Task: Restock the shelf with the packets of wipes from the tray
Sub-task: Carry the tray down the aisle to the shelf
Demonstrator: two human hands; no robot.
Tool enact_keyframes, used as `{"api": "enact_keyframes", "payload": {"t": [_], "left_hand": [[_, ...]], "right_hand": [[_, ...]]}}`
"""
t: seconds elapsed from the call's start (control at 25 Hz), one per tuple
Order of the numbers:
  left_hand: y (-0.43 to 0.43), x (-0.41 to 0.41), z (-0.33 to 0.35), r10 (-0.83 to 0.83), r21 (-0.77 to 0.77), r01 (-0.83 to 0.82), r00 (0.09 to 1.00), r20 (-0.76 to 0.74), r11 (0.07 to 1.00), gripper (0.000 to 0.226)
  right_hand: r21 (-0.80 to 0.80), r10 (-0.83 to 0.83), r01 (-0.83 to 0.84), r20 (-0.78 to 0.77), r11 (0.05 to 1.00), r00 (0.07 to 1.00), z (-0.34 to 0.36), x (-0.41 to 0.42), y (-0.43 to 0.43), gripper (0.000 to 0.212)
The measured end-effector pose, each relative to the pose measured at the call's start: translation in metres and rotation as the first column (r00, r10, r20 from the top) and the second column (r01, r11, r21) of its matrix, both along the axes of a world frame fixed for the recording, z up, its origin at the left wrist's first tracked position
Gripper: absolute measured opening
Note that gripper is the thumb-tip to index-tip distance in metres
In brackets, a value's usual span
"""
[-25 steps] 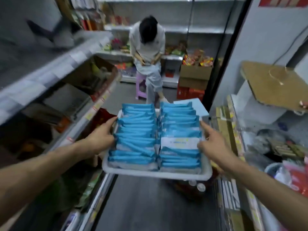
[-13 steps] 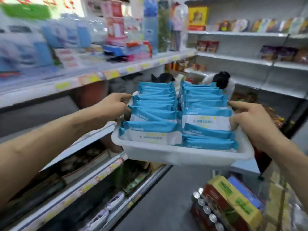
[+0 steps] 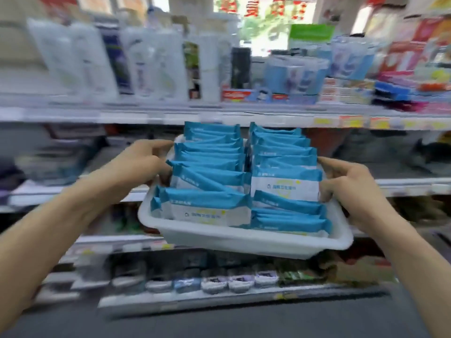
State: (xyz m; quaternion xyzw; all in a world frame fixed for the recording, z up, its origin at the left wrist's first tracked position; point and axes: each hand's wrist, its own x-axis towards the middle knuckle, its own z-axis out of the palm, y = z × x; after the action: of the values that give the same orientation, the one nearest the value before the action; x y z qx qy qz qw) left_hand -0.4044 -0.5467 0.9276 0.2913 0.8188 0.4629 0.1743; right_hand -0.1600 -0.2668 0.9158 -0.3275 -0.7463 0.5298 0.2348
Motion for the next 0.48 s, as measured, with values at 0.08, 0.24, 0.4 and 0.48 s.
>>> {"api": "enact_keyframes", "payload": {"t": [0.08, 0.24, 0.4, 0.48], "left_hand": [[-0.082, -0.018, -0.004, 0.151, 0.020, -0.151, 0.989, 0.000, 0.988, 0.070], [-0.241, -0.033, -0.019, 0.460, 0.019, -0.460, 0.888, 0.035, 0.888, 0.077], [-0.383, -0.023, -0.040, 0.657, 0.003, -0.659, 0.750, 0.080, 0.752, 0.078], [-0.442, -0.013, -0.047, 0.762, -0.009, -0.765, 0.639, 0.104, 0.643, 0.078]], "right_hand": [[0.045, 0.153, -0.152, -0.001, 0.987, 0.988, -0.008, -0.059, -0.047, 0.082], [0.039, 0.419, -0.418, -0.028, 0.908, 0.908, -0.026, -0.161, -0.151, 0.082], [0.043, 0.630, -0.628, -0.032, 0.777, 0.776, -0.046, -0.256, -0.274, 0.088], [0.062, 0.700, -0.698, -0.004, 0.713, 0.714, -0.054, -0.294, -0.337, 0.090]]}}
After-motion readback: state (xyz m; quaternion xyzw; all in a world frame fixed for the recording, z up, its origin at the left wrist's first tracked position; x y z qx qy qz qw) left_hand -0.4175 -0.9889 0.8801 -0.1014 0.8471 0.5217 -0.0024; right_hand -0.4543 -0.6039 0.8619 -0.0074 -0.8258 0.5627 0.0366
